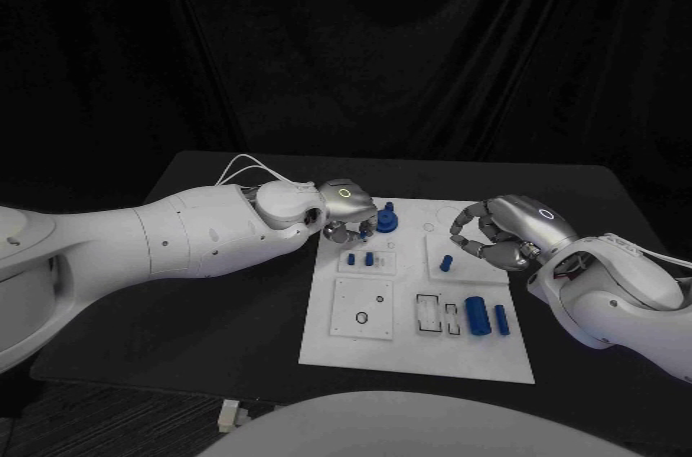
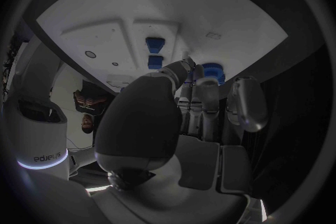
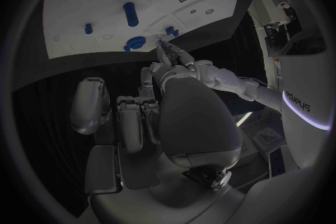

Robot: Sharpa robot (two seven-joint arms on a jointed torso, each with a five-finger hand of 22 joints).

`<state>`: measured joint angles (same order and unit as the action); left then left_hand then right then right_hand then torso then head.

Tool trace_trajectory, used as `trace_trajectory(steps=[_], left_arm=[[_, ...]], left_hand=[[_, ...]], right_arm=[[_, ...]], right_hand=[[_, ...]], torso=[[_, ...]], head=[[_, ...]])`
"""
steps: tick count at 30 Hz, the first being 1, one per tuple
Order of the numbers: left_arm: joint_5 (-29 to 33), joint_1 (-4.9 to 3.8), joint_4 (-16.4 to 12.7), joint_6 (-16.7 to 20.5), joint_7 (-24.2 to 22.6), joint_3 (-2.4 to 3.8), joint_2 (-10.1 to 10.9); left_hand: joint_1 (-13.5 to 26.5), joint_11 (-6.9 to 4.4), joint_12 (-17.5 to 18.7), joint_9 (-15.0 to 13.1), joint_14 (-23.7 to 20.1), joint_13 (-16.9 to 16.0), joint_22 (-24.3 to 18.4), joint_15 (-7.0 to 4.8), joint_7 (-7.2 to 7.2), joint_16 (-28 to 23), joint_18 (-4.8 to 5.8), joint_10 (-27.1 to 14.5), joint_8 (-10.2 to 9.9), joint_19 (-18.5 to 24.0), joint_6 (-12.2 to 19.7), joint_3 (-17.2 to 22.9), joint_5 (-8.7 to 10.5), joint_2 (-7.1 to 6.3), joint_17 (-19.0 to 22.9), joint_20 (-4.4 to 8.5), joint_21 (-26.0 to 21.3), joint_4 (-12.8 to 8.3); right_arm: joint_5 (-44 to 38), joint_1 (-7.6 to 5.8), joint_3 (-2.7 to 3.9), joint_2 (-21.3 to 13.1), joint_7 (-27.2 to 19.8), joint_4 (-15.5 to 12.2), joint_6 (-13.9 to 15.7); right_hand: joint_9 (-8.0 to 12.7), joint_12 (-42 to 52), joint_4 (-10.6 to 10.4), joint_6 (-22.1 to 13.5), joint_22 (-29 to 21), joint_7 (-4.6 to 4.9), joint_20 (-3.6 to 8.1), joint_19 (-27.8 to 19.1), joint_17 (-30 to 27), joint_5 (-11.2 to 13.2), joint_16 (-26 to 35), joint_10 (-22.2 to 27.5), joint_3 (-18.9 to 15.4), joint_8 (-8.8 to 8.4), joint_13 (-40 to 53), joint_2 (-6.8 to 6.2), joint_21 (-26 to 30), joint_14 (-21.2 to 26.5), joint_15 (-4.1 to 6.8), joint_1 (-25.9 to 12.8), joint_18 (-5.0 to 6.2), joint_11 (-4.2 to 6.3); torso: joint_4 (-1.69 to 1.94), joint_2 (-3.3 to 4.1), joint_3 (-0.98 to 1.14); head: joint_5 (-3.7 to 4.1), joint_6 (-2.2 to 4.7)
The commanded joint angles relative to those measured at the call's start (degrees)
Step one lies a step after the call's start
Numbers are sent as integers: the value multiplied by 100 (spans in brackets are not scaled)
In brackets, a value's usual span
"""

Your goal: Assemble the parts on the task board

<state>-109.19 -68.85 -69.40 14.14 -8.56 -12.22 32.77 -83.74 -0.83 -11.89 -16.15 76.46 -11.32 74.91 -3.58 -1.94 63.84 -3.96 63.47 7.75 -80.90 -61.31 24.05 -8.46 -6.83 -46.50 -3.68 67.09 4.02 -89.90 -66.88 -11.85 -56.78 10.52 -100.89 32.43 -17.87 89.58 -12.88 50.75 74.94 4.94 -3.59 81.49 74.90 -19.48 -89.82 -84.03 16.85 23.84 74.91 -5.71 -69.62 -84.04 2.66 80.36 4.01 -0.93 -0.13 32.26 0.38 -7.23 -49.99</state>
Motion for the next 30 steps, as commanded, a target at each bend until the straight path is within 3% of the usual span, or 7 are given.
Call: trace_trajectory(steps=[1, 30], left_arm=[[1, 5, -4, -42, -44, 5, -23], [1, 25, 39, -248, -27, 5, -144]], left_hand=[[64, 1, 35, -10, -28, 7, 888, 13, 8, -30, -69, 44, 20, 37, 18, 19, 36, 17, 5, 1, -36, -10], [77, 1, 46, -1, -50, 11, 880, 14, 11, -60, -74, 58, -1, 50, 49, 22, 33, 22, 54, 0, -70, -12]], right_arm=[[-39, 14, 3, 3, 88, -3, -8], [-39, 16, 3, 5, 89, 6, -23]], right_hand=[[-3, -37, 12, 33, 916, 6, 27, -8, 1510, -5, -18, -536, -21, 6, 1419, -3, 20, -596, 36, 65, 42, 41], [-4, -42, 19, 37, 915, 5, 28, -8, 1510, -7, -18, -532, -15, 7, 1414, 2, 23, -596, 38, 78, 42, 42]], torso=[[1, 0, -1], [0, -1, -1]], head=[[-5, -1], [-1, -1]])
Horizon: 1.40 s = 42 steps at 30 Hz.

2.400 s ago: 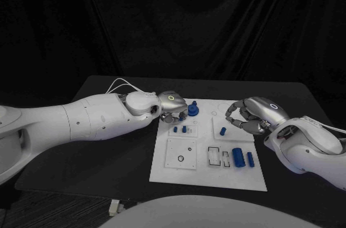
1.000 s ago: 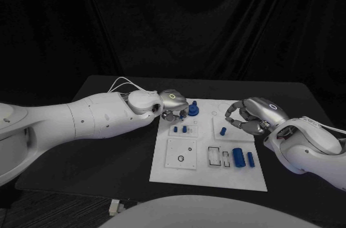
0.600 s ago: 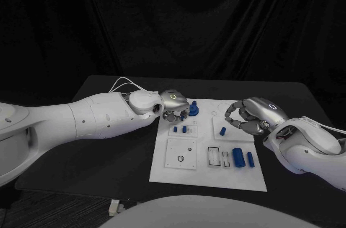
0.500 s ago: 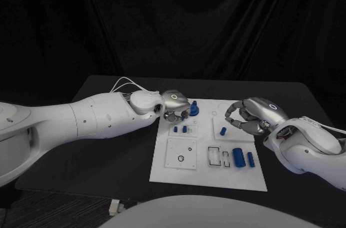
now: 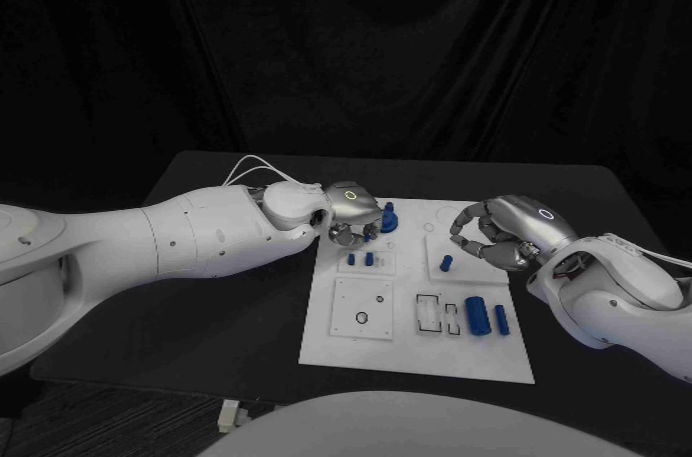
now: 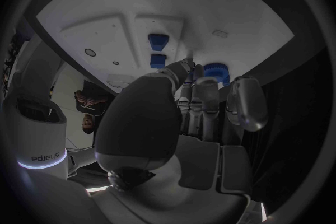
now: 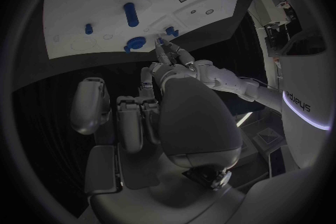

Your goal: Assemble the parts on the task board

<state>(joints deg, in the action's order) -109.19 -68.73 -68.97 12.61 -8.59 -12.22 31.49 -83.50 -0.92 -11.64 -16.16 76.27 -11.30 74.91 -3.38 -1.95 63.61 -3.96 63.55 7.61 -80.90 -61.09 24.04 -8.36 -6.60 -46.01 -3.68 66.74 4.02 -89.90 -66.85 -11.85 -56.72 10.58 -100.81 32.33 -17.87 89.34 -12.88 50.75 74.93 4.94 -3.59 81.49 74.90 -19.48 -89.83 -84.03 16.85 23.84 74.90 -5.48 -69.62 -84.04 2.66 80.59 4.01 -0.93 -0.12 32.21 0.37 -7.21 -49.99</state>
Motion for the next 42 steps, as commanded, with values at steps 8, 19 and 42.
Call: trace_trajectory(steps=[8, 19, 42], left_arm=[[1, 44, 3, -132, -22, 4, -19], [1, 79, 55, -147, -27, 4, -16], [1, 96, 59, -151, 4, 4, 34]], left_hand=[[55, 11, 30, 2, -43, 12, 876, -5, 12, -55, -78, 47, 6, 59, 38, 25, 19, -1, 32, 0, -56, -17], [51, 16, 55, 6, -84, 21, 864, -4, 9, -113, -86, 31, -5, 80, 52, 33, 4, 2, 123, -1, -105, -33], [86, 18, 127, 41, -131, 44, 854, 4, 32, -163, -92, 7, -92, 105, 194, 44, 14, -13, 197, -4, -163, -63]], right_arm=[[-39, 13, 3, 3, 82, -3, -15], [-39, 14, 3, 4, 81, -3, -19], [-39, 15, 3, 13, 86, -2, -41]], right_hand=[[-4, -18, 20, 38, 916, 5, 28, -8, 1510, -7, -17, -532, -15, 7, 1414, -21, 24, -596, 38, 55, 42, 42], [-4, -18, 20, 38, 916, 5, 28, -8, 1510, -7, -17, -532, -15, 7, 1414, -21, 24, -596, 38, 55, 42, 42], [-3, -23, 26, 38, 914, 6, 30, -11, 1510, -8, -17, -529, -12, 4, 1408, -19, 36, -596, 39, 64, 44, 42]], torso=[[-2, 2, 1], [1, 2, -1], [3, 2, 2]], head=[[-5, -1], [-5, -1], [-18, -1]])
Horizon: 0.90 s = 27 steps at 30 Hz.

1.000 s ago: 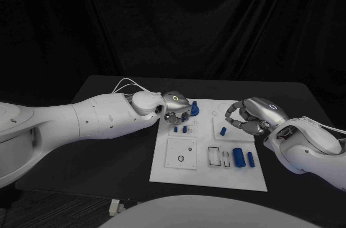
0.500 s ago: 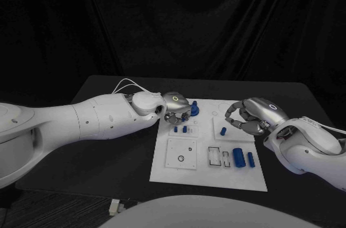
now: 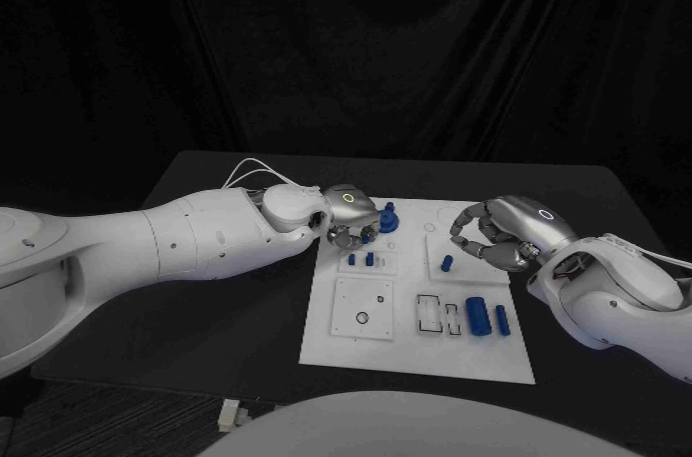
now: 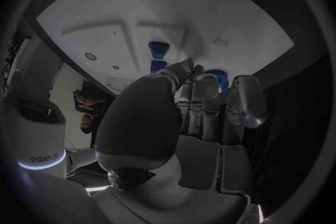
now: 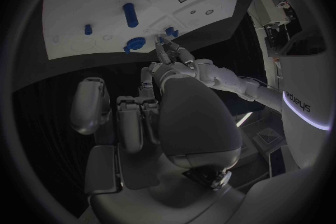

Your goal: Assemble the parts on the task board

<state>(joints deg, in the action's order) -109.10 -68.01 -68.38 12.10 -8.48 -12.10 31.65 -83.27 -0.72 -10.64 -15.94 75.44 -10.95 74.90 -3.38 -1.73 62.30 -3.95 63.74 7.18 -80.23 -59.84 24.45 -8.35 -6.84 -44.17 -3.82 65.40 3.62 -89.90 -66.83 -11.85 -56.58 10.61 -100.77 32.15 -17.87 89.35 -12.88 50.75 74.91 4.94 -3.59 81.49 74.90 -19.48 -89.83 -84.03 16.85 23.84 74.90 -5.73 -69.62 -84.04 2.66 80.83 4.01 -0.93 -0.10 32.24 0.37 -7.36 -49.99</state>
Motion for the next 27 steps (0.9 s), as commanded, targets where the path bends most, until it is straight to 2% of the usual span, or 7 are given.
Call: trace_trajectory(steps=[1, 14, 22, 27], left_arm=[[-7, 25, -2, -102, -6, -8, 20], [-7, 29, -4, -116, -13, -8, 9], [-7, 31, 8, -126, 54, -8, 31], [-7, 31, 8, -64, 86, -8, 68]], left_hand=[[65, -3, 27, 20, -50, 10, 854, 4, 11, -32, -93, -12, -51, 38, 74, 4, 14, 10, 15, 9, -29, -24], [135, -11, 135, 111, -77, 47, 846, 3, 120, -59, -100, -49, -253, 54, 463, 46, 80, -28, 91, 2, -96, -39], [177, 100, 269, 220, -169, 96, 821, 49, 341, -162, -119, -181, -359, 101, 892, 126, 88, -93, 268, -2, -231, -59], [189, 138, 320, 257, -197, 116, 815, 69, 382, -189, -124, -252, -358, 114, 1012, 151, 92, -119, 314, -4, -269, -65]], right_arm=[[-39, 13, 3, -1, 84, -6, -24], [-39, 14, 3, 14, 93, 0, -36], [-39, 15, 3, -13, 100, -8, -24], [-39, 15, 3, -34, 104, -15, -20]], right_hand=[[-3, -23, 26, 38, 916, 7, 30, -11, 1510, -8, -17, -528, -12, 4, 1408, 6, 36, -596, 39, 39, 44, 42], [-3, -24, 28, 39, 914, 7, 30, -14, 1510, -8, -17, -528, -11, 4, 1408, 7, 45, -596, 38, 42, 46, 42], [-1, -27, 35, 32, 913, 8, 30, -15, 1510, -8, -17, -526, -12, -2, 1404, 0, 49, -596, 38, 49, 46, 41], [-1, -27, 35, 32, 913, 8, 30, -15, 1510, -8, -17, -526, -12, -2, 1404, 0, 49, -596, 38, 49, 46, 41]], torso=[[1, -1, 2], [-2, -3, 0], [0, 2, 2], [-1, 0, 3]], head=[[-3, -1], [-18, -1], [-6, -1], [-14, -1]])
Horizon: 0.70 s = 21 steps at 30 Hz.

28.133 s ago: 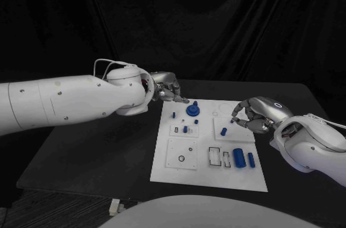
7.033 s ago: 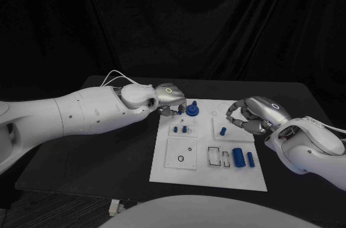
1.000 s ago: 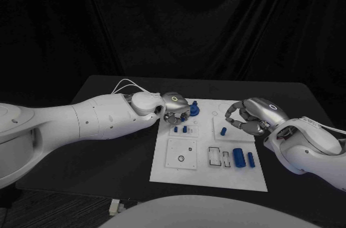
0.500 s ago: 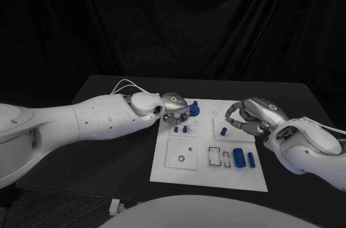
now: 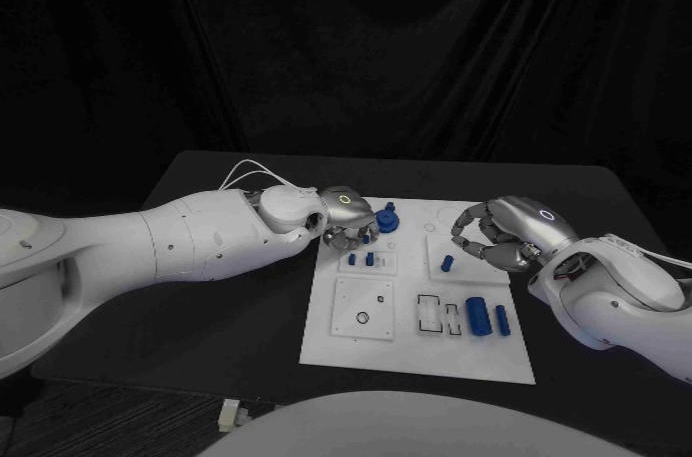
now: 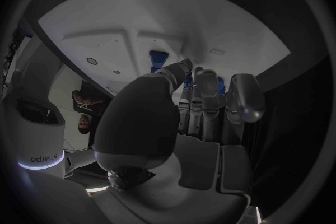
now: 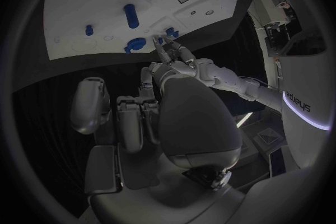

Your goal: Assemble the parts on the task board

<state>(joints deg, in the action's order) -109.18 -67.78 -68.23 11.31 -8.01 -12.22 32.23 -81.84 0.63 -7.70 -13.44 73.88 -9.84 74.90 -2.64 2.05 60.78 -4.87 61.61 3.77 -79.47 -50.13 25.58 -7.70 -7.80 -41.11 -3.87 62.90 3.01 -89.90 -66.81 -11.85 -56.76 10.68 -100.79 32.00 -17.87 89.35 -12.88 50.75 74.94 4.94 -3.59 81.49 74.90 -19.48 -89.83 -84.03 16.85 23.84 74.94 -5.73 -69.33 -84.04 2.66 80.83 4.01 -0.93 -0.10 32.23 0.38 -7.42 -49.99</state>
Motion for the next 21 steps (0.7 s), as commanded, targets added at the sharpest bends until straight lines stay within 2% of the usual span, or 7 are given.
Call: trace_trajectory(steps=[1, 7, 11, 15, 18, 21], left_arm=[[0, 8, -10, 52, 47, 4, 22], [0, 8, -31, 421, 88, 4, 97], [0, 8, -59, 798, 70, 5, 166], [0, -6, -196, 1254, 24, 6, 353], [0, -71, -338, 1471, -25, 7, 528], [1, -209, -533, 1676, -76, 7, 763]], left_hand=[[47, 6, 32, 11, -36, 7, 816, -3, 9, -27, -31, -46, -17, 37, 52, 41, 26, -25, -9, 2, -16, -5], [60, 56, 107, 62, -10, 41, 830, 26, 65, 7, -23, -169, -19, 11, 196, 74, 22, -68, -39, 0, 22, -10], [77, 102, 222, 159, 8, 112, 835, 54, 153, 22, -20, -395, -26, -9, 440, 109, 24, -116, -38, -6, 28, -2], [62, 101, 284, 202, 25, 160, 839, 57, 202, 40, -17, -542, -2, -22, 483, 110, 41, -147, -53, -9, 37, -4], [44, 86, 307, 210, 17, 178, 833, 53, 215, 24, -22, -609, 16, -13, 451, 113, 63, -158, -27, -11, 10, -7], [33, 51, 310, 214, -13, 190, 817, 42, 222, -13, -34, -657, 45, 14, 380, 121, 77, -154, 29, -11, -60, 5]], right_arm=[[-39, 13, 3, -21, 97, -15, -4], [-39, 12, 3, -47, 100, -23, 8], [-39, 12, 3, -66, 103, -31, 8], [-39, 10, 4, -129, 111, -66, 24], [-39, -2, 4, -194, 120, -105, 53], [-40, -70, 5, -251, 135, -130, 102]], right_hand=[[-2, -28, 35, 32, 910, 8, 31, -14, 1510, -8, -17, -526, -12, -2, 1400, 0, 20, -596, 38, 49, 46, 41], [-1, -28, 40, 28, 909, 9, 31, -15, 1510, -8, -17, -526, -11, -5, 1400, -3, 23, -596, 38, 54, 46, 41], [0, -31, 42, 25, 908, 10, 31, -18, 1510, -8, -17, -523, -11, -6, 1396, -5, 30, -596, 38, 56, 48, 41], [0, -32, 43, 23, 906, 10, 31, -21, 1510, -7, -17, -522, -12, -8, 1395, -7, 37, -596, 38, 57, 49, 40], [1, -50, 44, 19, 897, 12, 30, -33, 1510, -5, -17, -509, -13, -10, 1374, -10, 67, -596, 37, 58, 55, 39], [5, -185, 3, 21, 805, 15, 25, -164, 1293, 96, 166, -406, -17, -20, 1225, 5, 383, -516, 34, 35, 116, 34]], torso=[[-2, 0, 1], [-4, -3, 1], [-2, -2, 0], [-1, 0, -2], [-1, -1, -3], [-1, 0, -4]], head=[[-11, -1], [-8, -1], [7, -1], [28, -1], [31, -1], [44, -1]])
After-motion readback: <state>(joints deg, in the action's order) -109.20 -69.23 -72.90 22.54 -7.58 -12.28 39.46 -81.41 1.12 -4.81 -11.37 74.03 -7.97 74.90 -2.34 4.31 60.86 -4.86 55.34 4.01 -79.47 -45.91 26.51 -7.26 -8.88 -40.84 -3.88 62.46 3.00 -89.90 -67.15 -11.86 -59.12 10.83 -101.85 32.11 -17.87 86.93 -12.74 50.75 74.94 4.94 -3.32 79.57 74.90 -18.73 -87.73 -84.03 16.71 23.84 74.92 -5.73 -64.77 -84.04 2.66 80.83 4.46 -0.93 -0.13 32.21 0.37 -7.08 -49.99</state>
